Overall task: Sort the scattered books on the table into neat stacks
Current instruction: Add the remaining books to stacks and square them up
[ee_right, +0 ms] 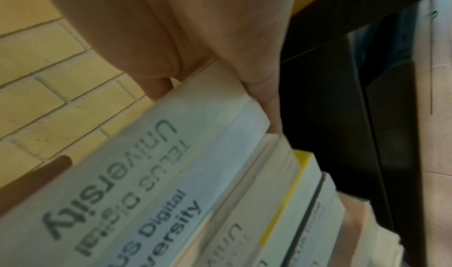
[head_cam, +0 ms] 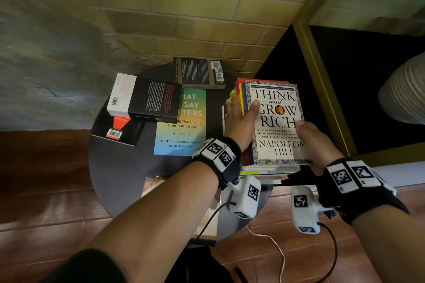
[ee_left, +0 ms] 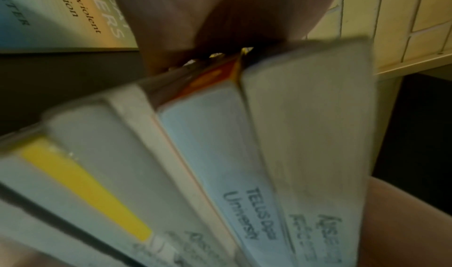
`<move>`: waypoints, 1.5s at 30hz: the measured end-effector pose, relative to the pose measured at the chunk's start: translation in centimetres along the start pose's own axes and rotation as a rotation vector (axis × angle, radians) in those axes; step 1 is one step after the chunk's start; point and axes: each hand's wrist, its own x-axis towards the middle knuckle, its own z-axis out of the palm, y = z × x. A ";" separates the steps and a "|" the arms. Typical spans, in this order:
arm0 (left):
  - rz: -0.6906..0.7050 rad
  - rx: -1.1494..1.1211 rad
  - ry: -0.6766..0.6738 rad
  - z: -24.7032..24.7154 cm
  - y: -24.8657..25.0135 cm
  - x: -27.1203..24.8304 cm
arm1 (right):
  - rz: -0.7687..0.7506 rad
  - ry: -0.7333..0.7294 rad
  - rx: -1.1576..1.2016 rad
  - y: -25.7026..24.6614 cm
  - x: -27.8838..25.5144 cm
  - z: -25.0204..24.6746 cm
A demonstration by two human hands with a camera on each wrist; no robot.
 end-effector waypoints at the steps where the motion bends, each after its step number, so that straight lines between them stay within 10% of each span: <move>1: -0.004 0.011 -0.001 0.0 0.0 0.1 | -0.002 0.010 -0.021 0.1 0.1 -0.1; 31: -0.084 -0.234 -0.002 1.1 -3.8 1.2 | -0.063 0.015 -0.060 -1.0 0.2 0.5; 36: -0.099 -0.133 -0.046 -0.3 1.5 -2.5 | -0.095 -0.004 -0.058 -1.1 -0.2 0.1; 45: -0.135 -0.024 0.126 -9.8 1.4 -3.1 | -0.609 0.248 -0.117 -7.8 -4.9 3.7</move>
